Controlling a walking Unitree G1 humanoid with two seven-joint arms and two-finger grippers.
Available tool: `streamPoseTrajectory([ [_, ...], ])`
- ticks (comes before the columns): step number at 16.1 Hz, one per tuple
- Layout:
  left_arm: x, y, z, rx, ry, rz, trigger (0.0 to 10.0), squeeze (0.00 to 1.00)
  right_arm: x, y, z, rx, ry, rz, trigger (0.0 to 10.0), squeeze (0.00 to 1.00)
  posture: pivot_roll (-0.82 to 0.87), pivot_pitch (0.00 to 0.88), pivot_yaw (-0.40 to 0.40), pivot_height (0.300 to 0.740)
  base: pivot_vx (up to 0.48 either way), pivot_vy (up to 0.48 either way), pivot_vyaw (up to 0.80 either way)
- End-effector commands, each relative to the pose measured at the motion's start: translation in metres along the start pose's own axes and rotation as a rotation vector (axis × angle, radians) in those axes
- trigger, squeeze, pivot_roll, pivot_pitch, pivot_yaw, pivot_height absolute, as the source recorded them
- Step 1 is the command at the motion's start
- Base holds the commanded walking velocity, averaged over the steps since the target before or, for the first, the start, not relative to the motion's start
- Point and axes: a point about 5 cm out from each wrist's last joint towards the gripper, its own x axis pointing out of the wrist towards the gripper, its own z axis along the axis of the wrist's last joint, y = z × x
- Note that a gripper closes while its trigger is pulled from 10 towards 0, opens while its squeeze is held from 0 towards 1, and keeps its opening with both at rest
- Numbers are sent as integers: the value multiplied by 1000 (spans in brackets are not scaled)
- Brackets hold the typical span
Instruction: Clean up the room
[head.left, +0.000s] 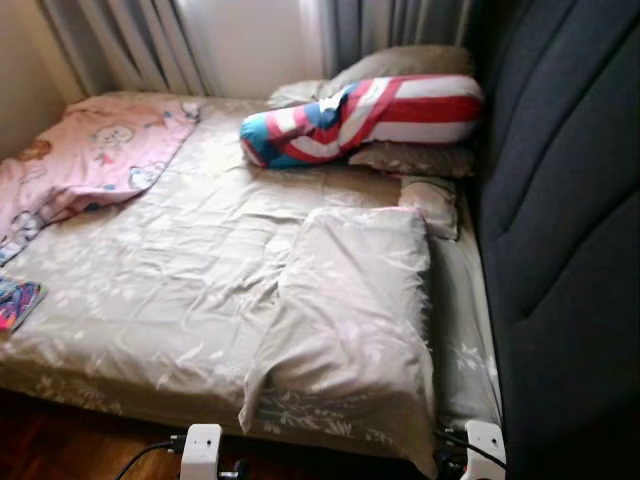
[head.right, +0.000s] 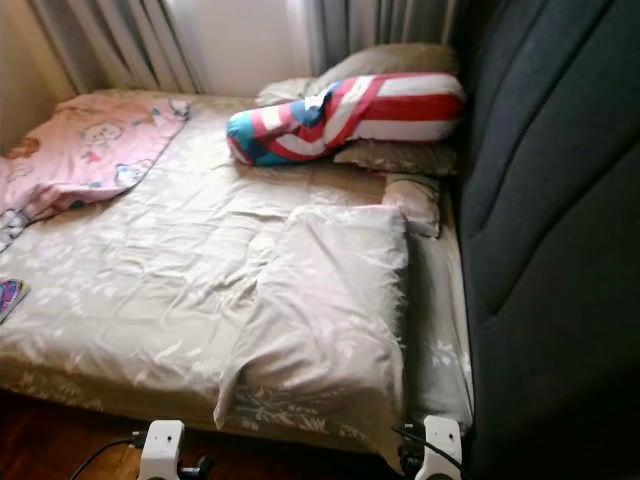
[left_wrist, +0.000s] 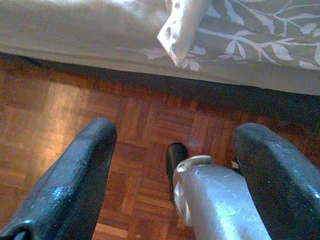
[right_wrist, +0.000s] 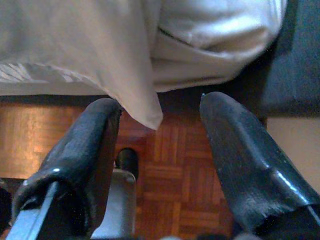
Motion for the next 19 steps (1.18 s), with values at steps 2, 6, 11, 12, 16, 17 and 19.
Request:
streamPoseTrajectory([
  [2,-2,4,-5,3,18,15,10000,0,0,10,-7,2,29,10,10000,0,38,32,-17,740,0,448,0],
  [6,-1,4,-3,15,12,20,10000,0,0,10,-9,3,37,9,10000,0,37,27,-16,740,0,240,0],
  [11,0,5,2,29,-7,6,10000,0,-4,-14,-8,7,33,-17,10000,0,38,27,-16,740,0,0,0],
  [12,0,5,3,29,-10,5,10000,0,-4,-17,-8,10,33,-21,10000,0,37,28,-15,740,0,0,0],
  [16,1,4,8,41,-32,-6,10000,0,-4,-15,-9,18,34,-18,10000,0,34,31,-11,740,0,0,0],
  [17,2,3,13,47,-53,-12,10000,0,-3,-9,-9,22,33,-13,10000,0,34,32,-10,740,0,0,0],
  [19,4,3,25,59,-112,-22,10000,0,-1,3,-5,29,11,3,10000,0,35,35,-8,740,0,0,0],
])
